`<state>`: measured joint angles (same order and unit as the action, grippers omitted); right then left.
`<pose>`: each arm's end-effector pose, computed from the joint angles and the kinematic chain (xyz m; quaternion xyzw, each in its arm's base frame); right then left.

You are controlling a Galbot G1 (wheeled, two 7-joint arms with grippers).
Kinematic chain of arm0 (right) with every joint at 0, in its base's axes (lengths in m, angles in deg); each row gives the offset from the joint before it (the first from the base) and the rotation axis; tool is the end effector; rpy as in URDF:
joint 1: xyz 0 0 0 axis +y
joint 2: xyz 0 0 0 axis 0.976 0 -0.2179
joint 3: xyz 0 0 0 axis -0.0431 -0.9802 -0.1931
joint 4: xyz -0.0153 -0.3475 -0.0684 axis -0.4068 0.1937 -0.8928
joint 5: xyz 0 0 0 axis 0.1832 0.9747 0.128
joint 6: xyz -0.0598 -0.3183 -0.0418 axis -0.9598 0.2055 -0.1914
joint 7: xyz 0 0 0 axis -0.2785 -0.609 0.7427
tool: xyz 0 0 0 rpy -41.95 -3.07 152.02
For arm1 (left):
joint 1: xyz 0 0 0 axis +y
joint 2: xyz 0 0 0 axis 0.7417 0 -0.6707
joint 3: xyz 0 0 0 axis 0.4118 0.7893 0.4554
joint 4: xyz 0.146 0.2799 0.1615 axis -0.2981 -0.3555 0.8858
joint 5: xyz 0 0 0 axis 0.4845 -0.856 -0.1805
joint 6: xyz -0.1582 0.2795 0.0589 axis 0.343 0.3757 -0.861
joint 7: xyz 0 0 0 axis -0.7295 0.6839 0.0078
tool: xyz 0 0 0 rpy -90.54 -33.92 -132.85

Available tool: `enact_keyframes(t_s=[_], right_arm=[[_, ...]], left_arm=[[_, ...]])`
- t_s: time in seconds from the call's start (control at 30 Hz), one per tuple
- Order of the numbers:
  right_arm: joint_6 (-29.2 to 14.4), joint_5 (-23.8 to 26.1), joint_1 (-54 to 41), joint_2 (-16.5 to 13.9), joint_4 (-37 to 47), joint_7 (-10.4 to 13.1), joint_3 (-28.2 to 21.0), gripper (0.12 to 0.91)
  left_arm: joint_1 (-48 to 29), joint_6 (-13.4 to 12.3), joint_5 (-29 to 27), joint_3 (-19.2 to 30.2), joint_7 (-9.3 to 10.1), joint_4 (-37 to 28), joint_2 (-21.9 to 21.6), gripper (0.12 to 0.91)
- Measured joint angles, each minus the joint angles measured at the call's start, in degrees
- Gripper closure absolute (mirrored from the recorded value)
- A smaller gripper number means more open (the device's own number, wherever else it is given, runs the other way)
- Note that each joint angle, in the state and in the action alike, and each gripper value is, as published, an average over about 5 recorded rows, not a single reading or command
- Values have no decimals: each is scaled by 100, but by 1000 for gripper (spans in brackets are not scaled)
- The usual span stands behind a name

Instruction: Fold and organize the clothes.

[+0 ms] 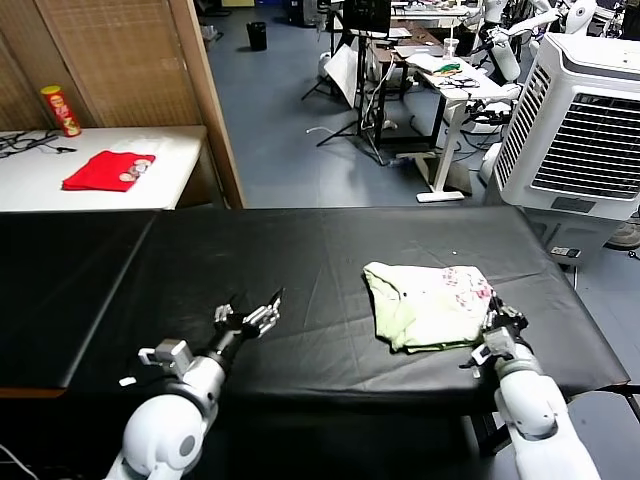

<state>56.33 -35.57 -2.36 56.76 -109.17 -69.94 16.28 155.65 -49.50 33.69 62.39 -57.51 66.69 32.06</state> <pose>0.2680 -0.1340 -0.3179 -0.0648 -0.9237 0.3302 0.1834 0.2042 0.0262 -0.2544 -0.1361 -0.9729 0.1471 0.1151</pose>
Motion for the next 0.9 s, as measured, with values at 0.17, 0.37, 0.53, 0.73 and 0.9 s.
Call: enact_keyframes(t_s=[0.17, 0.37, 0.53, 0.73, 0.9], right_arm=[[-39, -657, 209, -208, -402, -8, 143, 540], [-329, -1590, 693, -228, -1193, 126, 287, 265], [-736, -2098, 1354, -7, -1754, 375, 333, 228], [-1487, -2331, 2342, 422, -2291, 657, 217, 227], [-1876, -2427, 3153, 637, -2658, 736, 205, 227]], left_arm=[[15, -8, -55, 26, -14, -31, -20, 232], [93, -265, -417, 110, 80, -75, -185, 232], [186, -389, -443, 137, 324, 16, -392, 232], [556, -561, -517, 18, 408, 249, -705, 232], [1144, -826, -702, -171, 508, 394, -849, 232]])
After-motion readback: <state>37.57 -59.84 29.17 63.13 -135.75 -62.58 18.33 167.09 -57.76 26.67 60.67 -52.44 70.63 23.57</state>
